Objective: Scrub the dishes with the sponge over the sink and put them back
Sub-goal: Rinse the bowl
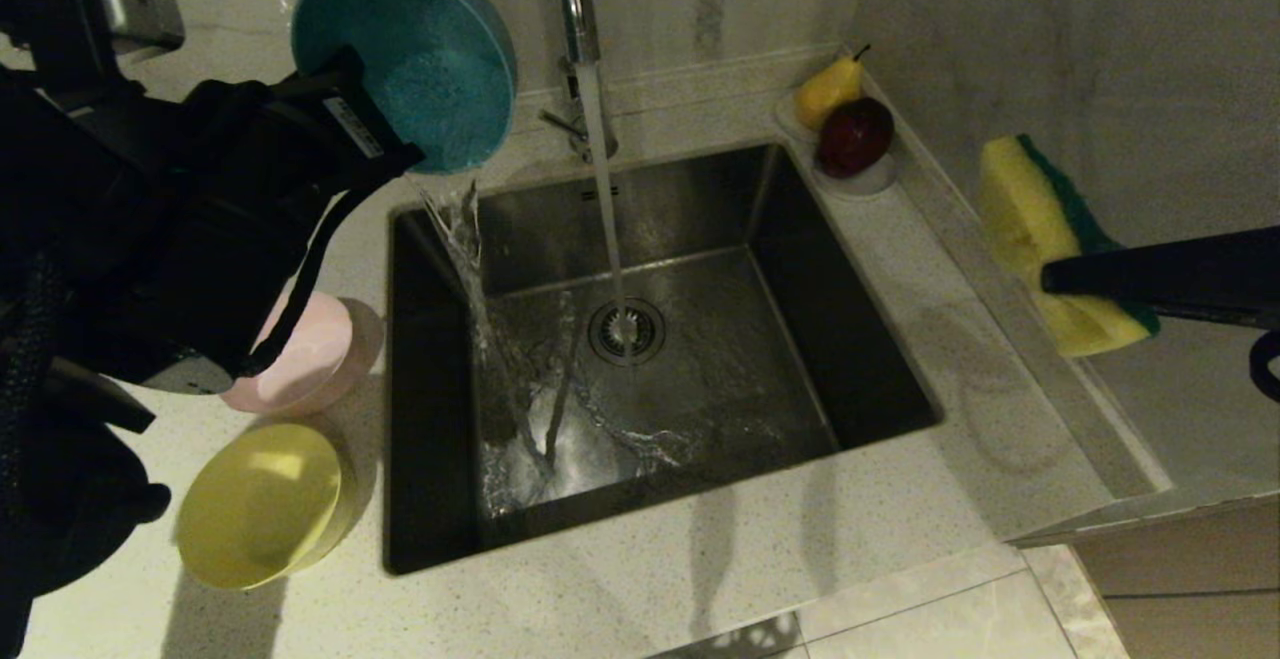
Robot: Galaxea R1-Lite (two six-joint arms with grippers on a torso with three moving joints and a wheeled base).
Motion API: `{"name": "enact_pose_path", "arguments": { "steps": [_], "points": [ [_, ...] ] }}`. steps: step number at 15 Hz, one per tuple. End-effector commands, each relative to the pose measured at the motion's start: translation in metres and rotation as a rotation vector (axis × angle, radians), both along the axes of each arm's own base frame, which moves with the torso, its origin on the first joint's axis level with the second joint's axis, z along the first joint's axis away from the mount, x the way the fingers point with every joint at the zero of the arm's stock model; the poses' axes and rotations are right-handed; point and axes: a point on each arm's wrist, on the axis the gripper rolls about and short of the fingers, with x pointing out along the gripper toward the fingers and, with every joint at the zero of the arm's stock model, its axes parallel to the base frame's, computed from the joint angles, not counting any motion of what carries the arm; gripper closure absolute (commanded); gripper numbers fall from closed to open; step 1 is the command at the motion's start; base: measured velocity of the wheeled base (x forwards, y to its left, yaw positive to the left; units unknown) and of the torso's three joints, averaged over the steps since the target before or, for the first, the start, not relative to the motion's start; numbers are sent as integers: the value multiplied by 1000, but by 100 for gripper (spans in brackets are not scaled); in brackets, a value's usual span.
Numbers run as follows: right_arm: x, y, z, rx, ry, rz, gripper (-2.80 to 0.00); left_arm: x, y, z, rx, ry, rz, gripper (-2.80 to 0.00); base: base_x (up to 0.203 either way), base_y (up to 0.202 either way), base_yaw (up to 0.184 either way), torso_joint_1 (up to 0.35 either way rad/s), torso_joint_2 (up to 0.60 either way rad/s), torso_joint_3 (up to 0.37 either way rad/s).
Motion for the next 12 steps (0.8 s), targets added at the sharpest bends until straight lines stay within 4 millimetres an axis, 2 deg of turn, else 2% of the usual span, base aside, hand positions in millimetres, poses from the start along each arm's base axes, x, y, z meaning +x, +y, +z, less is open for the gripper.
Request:
{"name": "enact_pose_path", "arguments": {
  "steps": [1, 6, 10, 12],
  "points": [
    [4, 3, -1, -5, 13, 6, 0, -9, 5, -2, 0, -35, 7, 0, 0, 0, 0, 0, 0, 0],
    [5, 4, -3, -8, 22, 6, 0, -19, 10, -8, 12, -55, 0, 0, 0, 0, 0, 0, 0, 0],
    [-1, 0, 1, 4, 5, 6, 0, -13, 10, -7, 23, -22, 10, 0, 0, 0, 0, 0, 0, 0],
    [-5, -3, 2, 10, -6, 3, 0, 2, 10, -22, 106, 200, 47, 0, 0, 0, 0, 0, 0, 0]
  ]
}}
